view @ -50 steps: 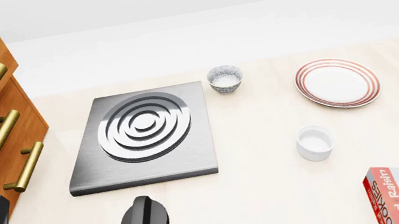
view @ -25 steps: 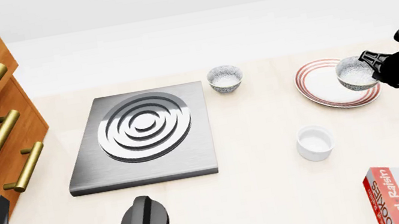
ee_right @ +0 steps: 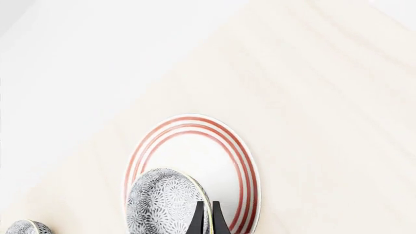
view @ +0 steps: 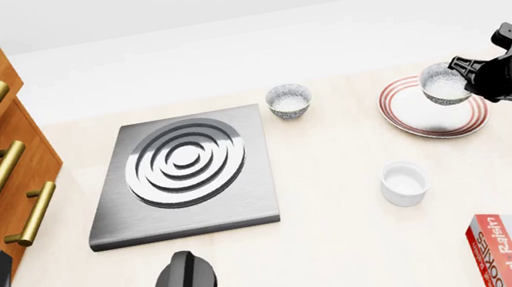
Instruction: Pick the akita bowl next to the cookies box and place it on the plate.
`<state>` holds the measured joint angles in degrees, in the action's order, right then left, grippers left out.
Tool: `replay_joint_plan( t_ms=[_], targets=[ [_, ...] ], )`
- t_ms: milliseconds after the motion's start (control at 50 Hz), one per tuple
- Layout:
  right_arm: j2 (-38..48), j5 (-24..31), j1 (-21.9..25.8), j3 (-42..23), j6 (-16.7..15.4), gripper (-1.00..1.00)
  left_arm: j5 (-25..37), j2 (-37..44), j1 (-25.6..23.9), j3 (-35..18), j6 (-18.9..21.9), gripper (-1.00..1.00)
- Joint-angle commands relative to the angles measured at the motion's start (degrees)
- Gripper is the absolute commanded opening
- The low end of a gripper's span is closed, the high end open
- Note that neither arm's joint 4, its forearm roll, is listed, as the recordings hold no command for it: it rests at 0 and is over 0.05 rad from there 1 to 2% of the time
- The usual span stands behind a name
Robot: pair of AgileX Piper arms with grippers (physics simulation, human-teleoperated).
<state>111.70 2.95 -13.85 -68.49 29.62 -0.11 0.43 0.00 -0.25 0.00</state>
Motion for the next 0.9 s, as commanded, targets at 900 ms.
replay_joint_plan(
  t_ms=[900],
  targets=[
    [9.0, -1.8, 2.5, -6.0, -1.9, -1.0, 0.0, 0.0, 0.0, 0.0, 0.0, 1.0]
  ],
)
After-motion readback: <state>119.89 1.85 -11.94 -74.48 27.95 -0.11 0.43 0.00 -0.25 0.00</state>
